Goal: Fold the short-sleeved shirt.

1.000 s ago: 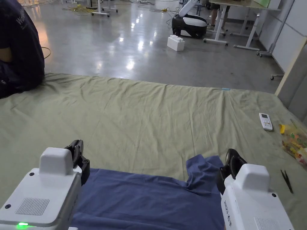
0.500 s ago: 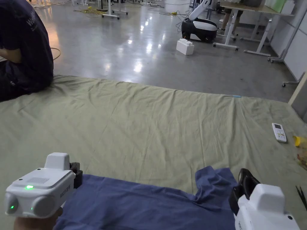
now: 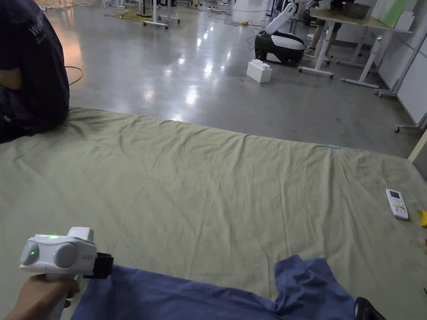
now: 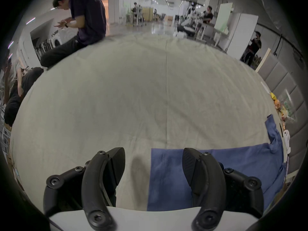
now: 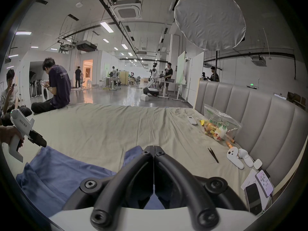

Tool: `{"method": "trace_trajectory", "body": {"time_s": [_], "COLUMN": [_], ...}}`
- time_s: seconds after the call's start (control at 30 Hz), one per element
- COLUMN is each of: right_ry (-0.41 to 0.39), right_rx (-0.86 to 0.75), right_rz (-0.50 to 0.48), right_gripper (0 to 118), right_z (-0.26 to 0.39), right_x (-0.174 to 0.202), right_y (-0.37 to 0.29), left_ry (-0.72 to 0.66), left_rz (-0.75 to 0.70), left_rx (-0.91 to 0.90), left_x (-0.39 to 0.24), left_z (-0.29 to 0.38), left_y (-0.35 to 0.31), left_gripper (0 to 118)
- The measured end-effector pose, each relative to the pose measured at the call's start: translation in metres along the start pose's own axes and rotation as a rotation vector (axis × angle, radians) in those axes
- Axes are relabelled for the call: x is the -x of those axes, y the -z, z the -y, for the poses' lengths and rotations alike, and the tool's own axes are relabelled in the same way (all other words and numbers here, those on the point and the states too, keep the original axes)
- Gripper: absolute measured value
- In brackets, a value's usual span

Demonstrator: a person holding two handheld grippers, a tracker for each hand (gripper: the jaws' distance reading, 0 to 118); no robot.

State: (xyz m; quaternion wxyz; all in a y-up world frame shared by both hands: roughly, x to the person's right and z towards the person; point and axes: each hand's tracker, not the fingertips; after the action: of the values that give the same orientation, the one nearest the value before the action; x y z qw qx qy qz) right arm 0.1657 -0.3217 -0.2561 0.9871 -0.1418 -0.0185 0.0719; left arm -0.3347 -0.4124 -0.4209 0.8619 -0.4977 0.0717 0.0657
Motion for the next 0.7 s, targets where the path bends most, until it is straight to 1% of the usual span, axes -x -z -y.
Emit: {"method": "trace_trajectory", "body": {"time_s": [0.07, 0.17, 0.23, 0.3, 0.33, 0.37, 0.4, 0.47, 0.53, 0.63, 0.67, 0.7], "right_ry": [-0.007, -0.016, -0.001, 0.006, 0.008, 0.011, 0.017, 0.035, 0.053, 0.049, 0.025, 0.032], "right_rx": [0.018, 0.040, 0.040, 0.052, 0.058, 0.067, 0.073, 0.081, 0.081, 0.094, 0.110, 0.155], "right_rz": [0.005, 0.002, -0.009, -0.011, -0.009, -0.008, -0.005, 0.008, 0.028, 0.053, 0.058, 0.051], "right_gripper": [1, 1, 1, 1, 1, 1, 1, 1, 1, 2, 8, 21], "right_z": [0.004, 0.009, 0.013, 0.015, 0.017, 0.017, 0.018, 0.021, 0.021, 0.016, 0.014, 0.013], "right_x": [-0.001, 0.000, -0.002, -0.003, -0.003, -0.004, -0.006, -0.011, -0.019, -0.037, -0.044, -0.051], "right_y": [0.003, 0.007, 0.007, 0.011, 0.012, 0.013, 0.014, 0.017, 0.021, 0.034, 0.042, 0.053], "left_ry": [0.021, 0.062, 0.123, 0.150, 0.162, 0.177, 0.193, 0.266, 0.286, 0.239, 0.212, 0.194], "left_rz": [-0.033, -0.031, -0.036, -0.027, -0.018, -0.009, 0.003, 0.009, -0.003, 0.035, 0.060, 0.072], "left_rx": [0.051, -0.014, -0.030, -0.042, -0.044, -0.047, -0.048, -0.041, -0.038, -0.047, -0.057, -0.073], "left_x": [0.000, -0.009, -0.019, -0.021, -0.023, -0.027, -0.030, -0.036, -0.039, -0.031, -0.028, -0.024], "left_z": [0.003, 0.009, 0.015, 0.017, 0.018, 0.019, 0.020, 0.022, 0.023, 0.019, 0.019, 0.017], "left_y": [0.011, 0.001, -0.011, -0.014, -0.016, -0.018, -0.020, -0.021, -0.026, -0.030, -0.036, -0.029], "left_gripper": [72, 71, 66, 53, 44, 31, 21, 7, 6, 5, 5, 5]}}
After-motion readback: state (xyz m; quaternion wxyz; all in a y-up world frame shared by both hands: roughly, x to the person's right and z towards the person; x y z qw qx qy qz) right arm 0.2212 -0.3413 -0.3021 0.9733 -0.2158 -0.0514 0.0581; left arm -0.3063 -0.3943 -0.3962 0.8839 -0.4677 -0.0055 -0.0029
